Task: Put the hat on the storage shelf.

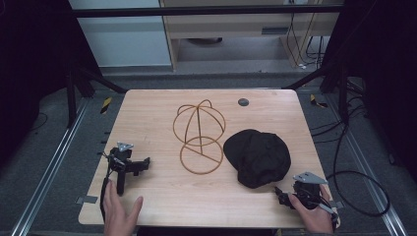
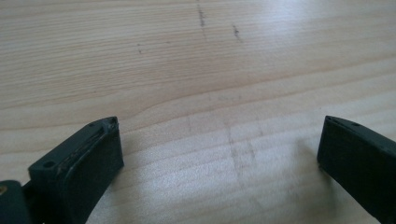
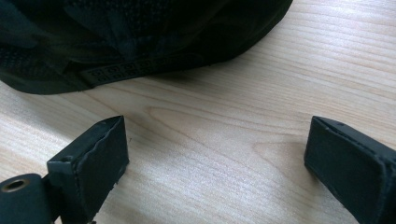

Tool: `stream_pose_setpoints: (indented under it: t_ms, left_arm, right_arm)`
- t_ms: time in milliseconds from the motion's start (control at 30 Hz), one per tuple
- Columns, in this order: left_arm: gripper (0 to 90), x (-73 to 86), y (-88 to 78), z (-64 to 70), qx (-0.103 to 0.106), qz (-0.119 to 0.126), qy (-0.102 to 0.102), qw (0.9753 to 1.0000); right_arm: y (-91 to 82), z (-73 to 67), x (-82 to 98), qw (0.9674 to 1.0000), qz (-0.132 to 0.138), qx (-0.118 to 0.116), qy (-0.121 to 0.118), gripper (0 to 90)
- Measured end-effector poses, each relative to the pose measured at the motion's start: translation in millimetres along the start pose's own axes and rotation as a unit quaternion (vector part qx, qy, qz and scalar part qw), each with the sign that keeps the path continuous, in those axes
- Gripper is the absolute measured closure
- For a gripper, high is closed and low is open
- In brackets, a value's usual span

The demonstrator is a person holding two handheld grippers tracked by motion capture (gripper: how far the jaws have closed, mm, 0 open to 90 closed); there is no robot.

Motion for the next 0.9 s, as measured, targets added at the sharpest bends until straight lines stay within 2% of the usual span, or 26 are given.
stream_pose_setpoints:
  t_ms: [267, 400, 467, 500, 667, 800, 900]
  left_arm:
    - [0.0, 1.0, -0.9, 1.1, -0.008, -0.001, -0.010, 0.9999]
    - [0.0, 1.0, -0.9, 1.1, -0.008, -0.001, -0.010, 0.9999]
    - [0.0, 1.2, -1.0, 1.9, -0.011, -0.001, -0.015, 0.9998]
    - [0.0, 0.7, -0.6, 2.6, -0.014, 0.000, -0.020, 0.9997]
    - [0.0, -0.2, -0.1, 3.8, -0.020, -0.001, -0.029, 0.9994]
    - [0.0, 0.0, -0.2, 4.5, -0.022, -0.001, -0.031, 0.9993]
    - [0.0, -0.1, -0.1, 4.9, -0.022, -0.001, -0.032, 0.9992]
  right_arm:
    - [0.1, -0.3, -0.6, 1.0000, 0.000, 0.000, 0.003, 6.2]
    - [-0.5, 0.0, -3.3, 0.9999, -0.009, -0.004, 0.009, 8.1]
    - [-2.5, -0.2, -4.6, 0.9998, -0.013, -0.010, 0.008, 8.3]
    - [-3.8, -0.7, -4.7, 0.9999, -0.014, -0.007, 0.006, 8.6]
    - [-19.0, -4.1, -11.6, 0.9998, -0.018, -0.009, -0.007, 10.7]
    - [-34.5, -7.8, -25.5, 0.9995, -0.015, -0.021, -0.019, 13.8]
    - [-46.1, -7.3, -36.5, 0.9991, -0.019, -0.017, -0.034, 16.3]
Point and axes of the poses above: each handheld gripper's, and its own axes: y roughly forward along the jaws, x roughly out of its underside, z roughly to its right, the point moved 3 cm from there along y, roughly forward along the jaws, and after that the axes turned 11 degrees about -z, right-handed, at the moved point
